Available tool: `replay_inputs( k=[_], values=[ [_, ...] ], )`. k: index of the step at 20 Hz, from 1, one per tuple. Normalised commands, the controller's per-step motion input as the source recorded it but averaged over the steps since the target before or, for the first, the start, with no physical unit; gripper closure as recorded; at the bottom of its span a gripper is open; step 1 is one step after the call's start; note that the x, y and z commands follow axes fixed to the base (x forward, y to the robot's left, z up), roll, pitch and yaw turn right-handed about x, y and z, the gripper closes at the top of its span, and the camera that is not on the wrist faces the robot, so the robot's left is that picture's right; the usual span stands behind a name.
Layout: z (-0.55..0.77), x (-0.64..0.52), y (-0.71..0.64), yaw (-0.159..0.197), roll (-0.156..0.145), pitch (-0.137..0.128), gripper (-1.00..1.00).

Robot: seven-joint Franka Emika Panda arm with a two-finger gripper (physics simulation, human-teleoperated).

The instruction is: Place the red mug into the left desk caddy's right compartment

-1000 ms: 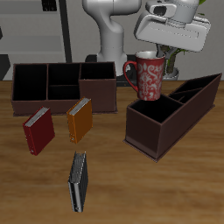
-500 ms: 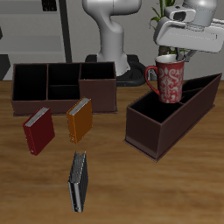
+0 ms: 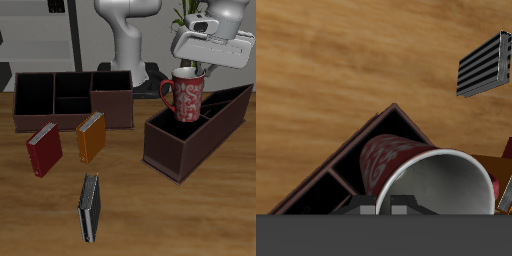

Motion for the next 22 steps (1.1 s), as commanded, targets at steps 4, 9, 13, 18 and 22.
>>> replay_inputs(
  k=[4,9,13,18,22],
  values=[
    [-0.13,-0.03,-0.22,0.001,-0.027,0.004,1.0],
    [-0.12,-0.03,0.03,-0.012,0.005,0.014,1.0],
    [-0.25,-0.01,0.14,-0.019,0.028,0.043,1.0],
    [-0.14,0.05,-0.11,-0.017,-0.014,0.027,1.0],
    [-0.12,0.02,-0.11,0.002,-0.015,0.014,1.0]
  ],
)
